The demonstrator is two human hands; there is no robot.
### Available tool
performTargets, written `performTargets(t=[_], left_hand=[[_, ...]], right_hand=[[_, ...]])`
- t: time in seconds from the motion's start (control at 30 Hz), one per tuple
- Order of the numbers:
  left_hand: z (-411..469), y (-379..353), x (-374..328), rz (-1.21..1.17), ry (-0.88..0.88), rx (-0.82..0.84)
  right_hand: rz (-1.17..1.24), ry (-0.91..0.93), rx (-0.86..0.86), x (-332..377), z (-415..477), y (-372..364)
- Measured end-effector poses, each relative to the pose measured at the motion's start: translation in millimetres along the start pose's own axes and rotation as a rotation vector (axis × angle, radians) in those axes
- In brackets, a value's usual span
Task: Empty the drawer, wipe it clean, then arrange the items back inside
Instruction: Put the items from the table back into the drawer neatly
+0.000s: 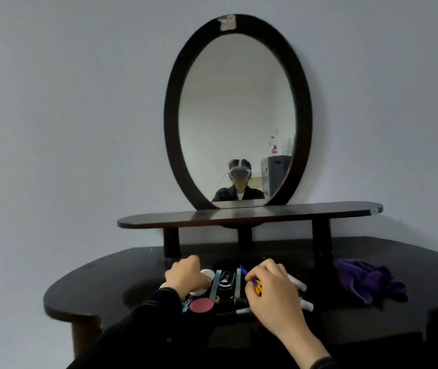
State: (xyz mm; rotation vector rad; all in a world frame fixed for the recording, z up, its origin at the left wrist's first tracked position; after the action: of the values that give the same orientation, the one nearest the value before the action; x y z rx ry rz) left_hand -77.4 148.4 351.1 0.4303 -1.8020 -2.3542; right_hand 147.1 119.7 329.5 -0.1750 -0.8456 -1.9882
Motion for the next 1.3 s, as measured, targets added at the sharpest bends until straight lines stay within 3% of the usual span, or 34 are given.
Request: performTargets(t=[0.23, 0.37, 0.47, 0.57, 0.67, 0.73, 0.8, 0.87, 1.03, 1.2, 1.3], left_hand=[[16.1, -13.5, 2.8, -0.126, 0.007, 0.094], [14.6, -9.8, 4.1, -0.21, -0.022, -0.128], [-6.4, 7.4, 3.1, -0.565, -0.064, -0.305], [-50.6, 26.8, -1.2, -0.918, -0.244, -0.341], [-102.0, 37.1, -1.1, -1.029, -0.382, -0.349], [-132.3, 35.8, 1.0, -1.061, -0.396, -0.323], [-157.9, 28.2, 3.7, -1.067, -0.379, -0.28], [-181.8, 14.6, 5.7, -1.036, -0.389, -0.229], [-223.9, -27.2, 15.6, -1.032, -0.454, -0.026], [-245.4, -92.5, 46.8, -1.256, -0.16, 0.091], [-251.7, -138.0, 51.8, -1.217, -0.043, 0.137]], right_hand=[[-0.022, -0.026, 0.007, -0.2, -0.4, -1.9], [-0.033, -0.035, 0.018, -2.8, -0.8, -3.1], [-0.008, 0.004, -0.005, -1.4, -1.5, -2.5], [0.028, 0.069, -0.058, 4.9, -4.4, 2.1], [0.156, 0.082, -0.099, 12.8, -7.7, 9.9], [0.4, 0.022, -0.12, 21.0, -13.9, 18.3], [0.723, -0.071, -0.048, 33.8, -26.2, 24.4], [0.879, -0.088, 0.083, 48.8, -45.2, 25.3], [0.817, -0.112, 0.342, 54.9, -106.9, 13.4], [0.847, -0.402, 0.552, 18.5, -182.0, -24.6], [0.831, -0.524, 0.699, -1.5, -222.0, -58.7]])
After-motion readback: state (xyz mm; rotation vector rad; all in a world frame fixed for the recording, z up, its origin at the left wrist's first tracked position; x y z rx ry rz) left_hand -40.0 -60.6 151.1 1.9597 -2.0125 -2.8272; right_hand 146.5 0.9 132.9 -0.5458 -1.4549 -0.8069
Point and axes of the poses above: each hand's wrist, its own z-axis towards the middle knuckle, its own y-axis out of the back of the hand, x = y × z, the point moved 4 cm from there along z, towards the middle knuckle, and after that the axes turned 8 degrees about z, right-handed, at the moved point
